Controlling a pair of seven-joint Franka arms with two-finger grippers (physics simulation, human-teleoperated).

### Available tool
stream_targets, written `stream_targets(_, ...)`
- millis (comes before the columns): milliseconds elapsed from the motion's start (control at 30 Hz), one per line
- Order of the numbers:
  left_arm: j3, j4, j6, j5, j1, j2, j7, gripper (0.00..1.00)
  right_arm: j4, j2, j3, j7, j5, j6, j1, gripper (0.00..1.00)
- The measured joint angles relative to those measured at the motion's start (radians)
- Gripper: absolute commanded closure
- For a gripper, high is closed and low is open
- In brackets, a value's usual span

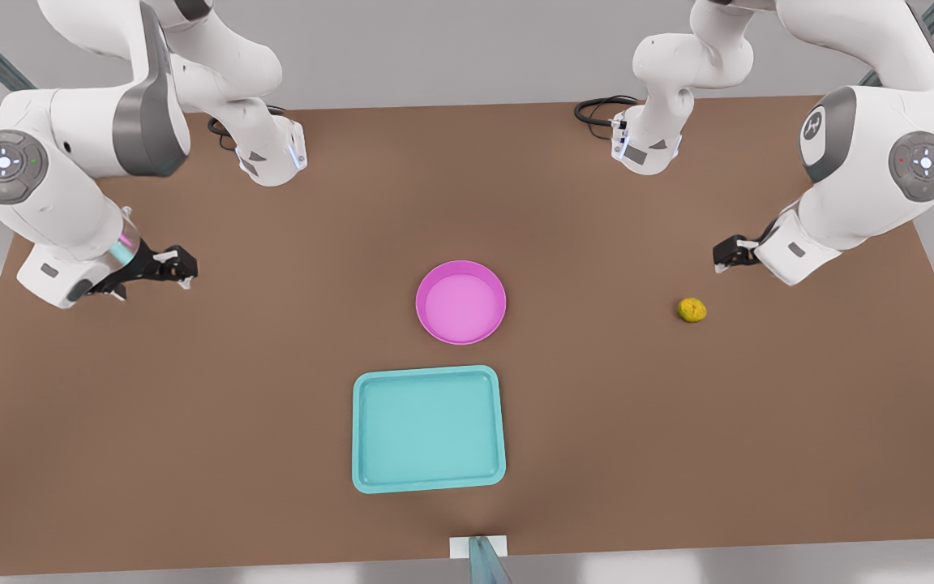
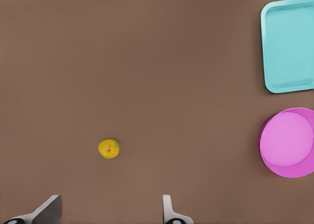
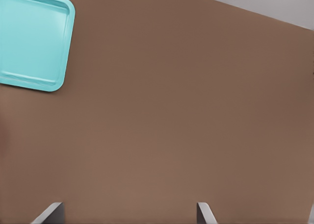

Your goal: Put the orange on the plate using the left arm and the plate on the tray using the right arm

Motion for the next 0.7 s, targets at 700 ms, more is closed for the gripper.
stream_targets(700,0.182,-0.647,0.735,0.008,0.013,0.272,0.134,0.00,-0.022,0.009,0.000,-0.007,-0.005,-0.006,-0.002,0.00)
